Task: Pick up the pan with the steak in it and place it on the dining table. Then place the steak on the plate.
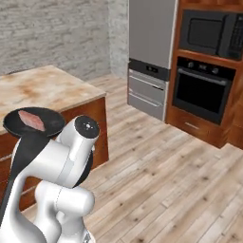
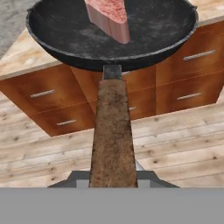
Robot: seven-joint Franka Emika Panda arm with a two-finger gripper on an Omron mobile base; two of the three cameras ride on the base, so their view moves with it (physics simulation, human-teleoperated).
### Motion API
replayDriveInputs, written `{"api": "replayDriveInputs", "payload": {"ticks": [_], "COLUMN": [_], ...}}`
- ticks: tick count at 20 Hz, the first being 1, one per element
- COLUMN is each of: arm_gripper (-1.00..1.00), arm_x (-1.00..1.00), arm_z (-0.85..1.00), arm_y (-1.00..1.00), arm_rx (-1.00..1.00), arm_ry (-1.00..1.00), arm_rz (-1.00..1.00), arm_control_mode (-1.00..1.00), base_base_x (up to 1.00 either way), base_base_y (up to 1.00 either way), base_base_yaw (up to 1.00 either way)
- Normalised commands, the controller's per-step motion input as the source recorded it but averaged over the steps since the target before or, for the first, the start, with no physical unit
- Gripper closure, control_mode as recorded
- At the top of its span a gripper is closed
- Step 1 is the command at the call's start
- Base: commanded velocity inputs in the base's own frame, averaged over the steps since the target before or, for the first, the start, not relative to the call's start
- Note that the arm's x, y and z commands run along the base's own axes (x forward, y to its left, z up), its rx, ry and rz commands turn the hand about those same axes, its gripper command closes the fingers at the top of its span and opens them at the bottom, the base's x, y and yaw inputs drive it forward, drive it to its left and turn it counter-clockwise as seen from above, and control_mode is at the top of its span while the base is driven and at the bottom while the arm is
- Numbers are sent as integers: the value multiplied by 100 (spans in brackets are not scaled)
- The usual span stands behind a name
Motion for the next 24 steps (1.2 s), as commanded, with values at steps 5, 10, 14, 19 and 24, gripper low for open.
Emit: {"api": "replayDriveInputs", "payload": {"ticks": [5,10,14,19,24], "arm_gripper": [100,100,100,100,100], "arm_x": [0,0,0,0,0], "arm_z": [0,0,0,0,0], "arm_y": [0,0,0,0,0], "arm_rx": [0,0,0,0,0], "arm_ry": [0,0,0,0,0], "arm_rz": [0,0,0,0,0], "arm_control_mode": [100,100,100,100,100], "base_base_x": [-3,-3,-2,-3,-16], "base_base_y": [0,0,0,0,0], "base_base_yaw": [50,50,50,50,41]}}
